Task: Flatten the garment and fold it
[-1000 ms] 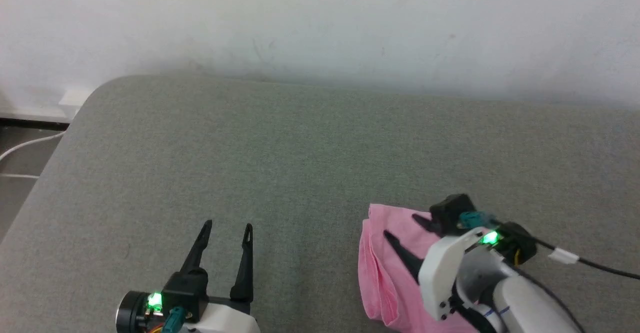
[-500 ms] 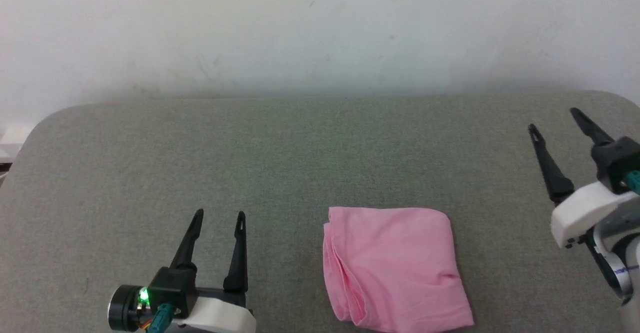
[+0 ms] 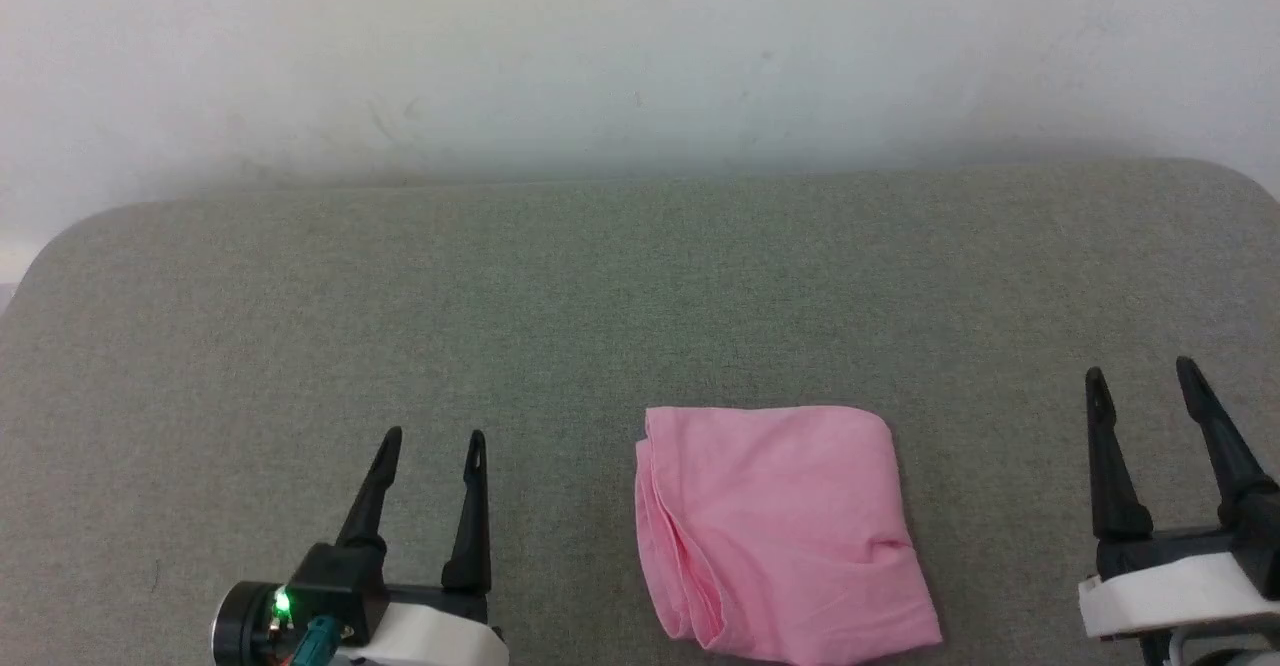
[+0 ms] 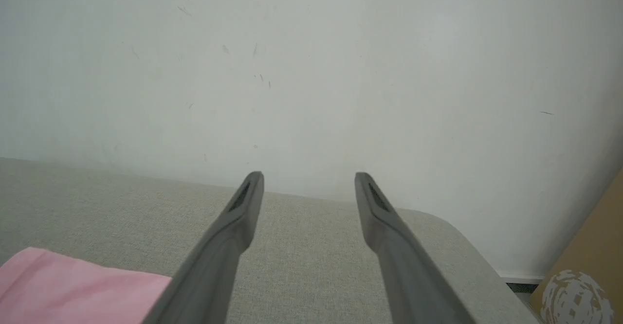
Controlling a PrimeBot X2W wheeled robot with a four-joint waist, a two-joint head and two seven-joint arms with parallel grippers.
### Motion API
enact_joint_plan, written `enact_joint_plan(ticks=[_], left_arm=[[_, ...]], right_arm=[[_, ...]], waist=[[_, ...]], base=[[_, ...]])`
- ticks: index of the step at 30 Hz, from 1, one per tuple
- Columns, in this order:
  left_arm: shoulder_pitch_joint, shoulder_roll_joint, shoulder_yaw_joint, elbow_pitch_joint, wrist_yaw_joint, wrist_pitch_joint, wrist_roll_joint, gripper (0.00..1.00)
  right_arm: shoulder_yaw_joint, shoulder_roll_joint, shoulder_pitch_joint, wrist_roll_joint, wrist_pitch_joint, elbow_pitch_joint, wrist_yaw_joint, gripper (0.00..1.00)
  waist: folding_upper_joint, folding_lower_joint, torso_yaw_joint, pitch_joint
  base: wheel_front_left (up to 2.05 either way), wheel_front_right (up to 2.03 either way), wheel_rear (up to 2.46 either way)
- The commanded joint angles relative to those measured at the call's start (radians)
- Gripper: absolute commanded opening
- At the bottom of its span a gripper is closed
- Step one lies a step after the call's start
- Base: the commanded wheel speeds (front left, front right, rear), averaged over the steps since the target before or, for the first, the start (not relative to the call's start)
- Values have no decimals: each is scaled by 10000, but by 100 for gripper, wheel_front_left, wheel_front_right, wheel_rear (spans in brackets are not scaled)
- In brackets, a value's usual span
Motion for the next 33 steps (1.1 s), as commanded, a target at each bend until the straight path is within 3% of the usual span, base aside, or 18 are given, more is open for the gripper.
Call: enact_joint_plan(ticks=[1,12,17,26,33], left_arm=[[121,-30,52,-3,-56,-47,-32,100],[103,-53,64,-28,-92,-47,90,100],[45,-60,-32,-25,-116,-47,115,100],[-187,-67,-179,82,-152,-47,126,100],[-503,-70,-392,213,-168,-47,121,100]], right_arm=[[1,43,82,-18,-67,-79,-11,100],[197,297,371,-77,-248,-145,-11,100],[601,-39,379,342,465,-66,-11,100],[2462,-1785,120,3760,5579,-260,-11,100],[2494,-1799,-527,5483,8244,84,-11,100]], waist=[[0,0,3,12],[0,0,111,24],[0,0,258,132],[0,0,631,640],[0,0,1063,1046]], base=[[0,0,0],[0,0,0],[0,0,0],[0,0,0],[0,0,0]])
